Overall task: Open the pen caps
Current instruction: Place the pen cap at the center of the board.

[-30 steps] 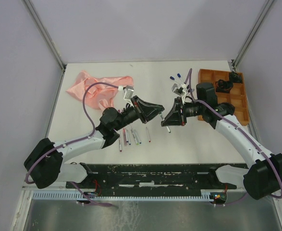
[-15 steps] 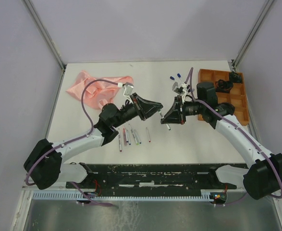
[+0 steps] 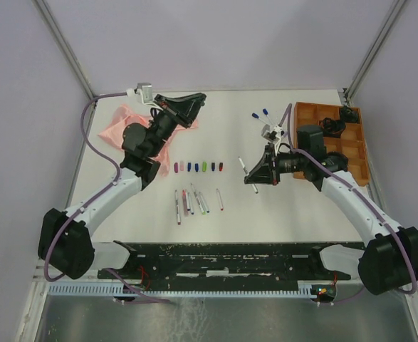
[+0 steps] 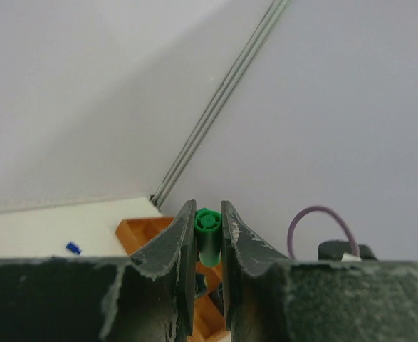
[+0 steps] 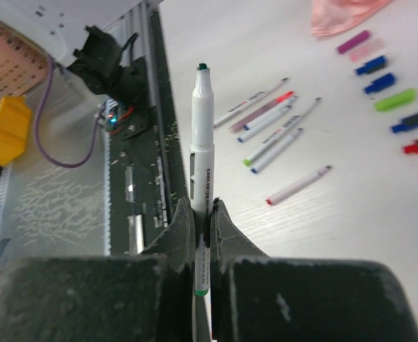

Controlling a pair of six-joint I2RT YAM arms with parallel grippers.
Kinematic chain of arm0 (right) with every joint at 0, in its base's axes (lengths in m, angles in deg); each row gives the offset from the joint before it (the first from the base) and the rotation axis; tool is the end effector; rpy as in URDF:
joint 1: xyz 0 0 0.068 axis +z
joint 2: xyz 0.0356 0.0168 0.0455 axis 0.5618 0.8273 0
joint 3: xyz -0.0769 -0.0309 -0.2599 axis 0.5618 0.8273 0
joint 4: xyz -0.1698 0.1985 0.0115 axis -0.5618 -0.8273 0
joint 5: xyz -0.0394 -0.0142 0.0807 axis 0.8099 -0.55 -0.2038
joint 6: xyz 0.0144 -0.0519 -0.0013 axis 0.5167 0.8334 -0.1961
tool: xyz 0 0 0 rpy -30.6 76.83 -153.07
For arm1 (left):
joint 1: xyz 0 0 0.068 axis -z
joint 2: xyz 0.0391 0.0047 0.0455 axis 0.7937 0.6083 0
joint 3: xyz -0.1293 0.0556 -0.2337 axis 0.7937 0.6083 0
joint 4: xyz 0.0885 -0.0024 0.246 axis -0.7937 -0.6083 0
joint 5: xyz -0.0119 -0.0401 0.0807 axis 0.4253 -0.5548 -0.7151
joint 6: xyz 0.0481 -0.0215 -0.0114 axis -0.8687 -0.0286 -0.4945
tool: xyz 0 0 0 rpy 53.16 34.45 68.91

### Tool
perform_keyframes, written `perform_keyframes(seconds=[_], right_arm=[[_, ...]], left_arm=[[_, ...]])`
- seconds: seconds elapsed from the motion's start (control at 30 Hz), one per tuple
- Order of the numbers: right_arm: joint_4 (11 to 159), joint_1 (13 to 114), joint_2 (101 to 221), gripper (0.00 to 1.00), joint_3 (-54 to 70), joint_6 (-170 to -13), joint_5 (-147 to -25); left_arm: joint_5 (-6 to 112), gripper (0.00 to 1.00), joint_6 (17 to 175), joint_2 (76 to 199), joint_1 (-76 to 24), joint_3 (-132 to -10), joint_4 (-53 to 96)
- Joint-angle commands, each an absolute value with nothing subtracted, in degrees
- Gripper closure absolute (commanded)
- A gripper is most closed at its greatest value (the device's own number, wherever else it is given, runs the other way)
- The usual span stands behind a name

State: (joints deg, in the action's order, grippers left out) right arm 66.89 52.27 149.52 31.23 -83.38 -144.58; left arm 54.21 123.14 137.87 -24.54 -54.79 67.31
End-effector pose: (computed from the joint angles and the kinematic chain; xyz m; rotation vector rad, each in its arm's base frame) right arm 0.2292 0.1092 0.2947 -0.9833 1.8301 1.4161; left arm 0.2632 -0.1463 0.3956 0.0439 1.1471 -1.1350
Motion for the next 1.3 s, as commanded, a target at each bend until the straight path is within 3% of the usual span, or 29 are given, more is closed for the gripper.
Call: perform_keyframes(seconds=[0.0, 0.17, 0.27, 0.5, 0.83, 1.07, 1.27], right_arm=[[66.6, 45.5, 146.1, 1.00, 32.6, -77.5, -142.7], [56.8, 41.8, 146.1, 1.00, 29.7, -69.8, -135.0], [54.9, 40.7, 147.8, 1.00, 28.0, -69.8, -133.0], [55.2, 38.5, 149.6, 1.00, 27.3, -72.5, -129.6], [56.6, 35.0, 148.3, 1.00, 27.6, -75.3, -129.4], [56.9, 34.8, 148.3, 1.00, 27.5, -75.9, -130.3], [57.0, 34.6, 148.1, 1.00, 27.6, -76.1, -130.8]], left_arm=[[53.2, 0.97, 123.8, 134.8, -24.6, -49.4, 58.7], [55.7, 0.97, 127.5, 137.3, -24.1, -44.1, 44.9], [51.6, 0.97, 127.6, 142.4, -21.4, -45.5, 35.8], [31.7, 0.97, 121.7, 157.6, -9.3, -60.1, 15.8], [25.9, 0.97, 118.4, 176.8, -6.0, -81.7, 2.4], [25.2, 0.87, 115.6, 186.0, -5.6, -93.1, -5.5], [24.2, 0.74, 115.4, 188.3, -5.7, -95.1, -7.3]])
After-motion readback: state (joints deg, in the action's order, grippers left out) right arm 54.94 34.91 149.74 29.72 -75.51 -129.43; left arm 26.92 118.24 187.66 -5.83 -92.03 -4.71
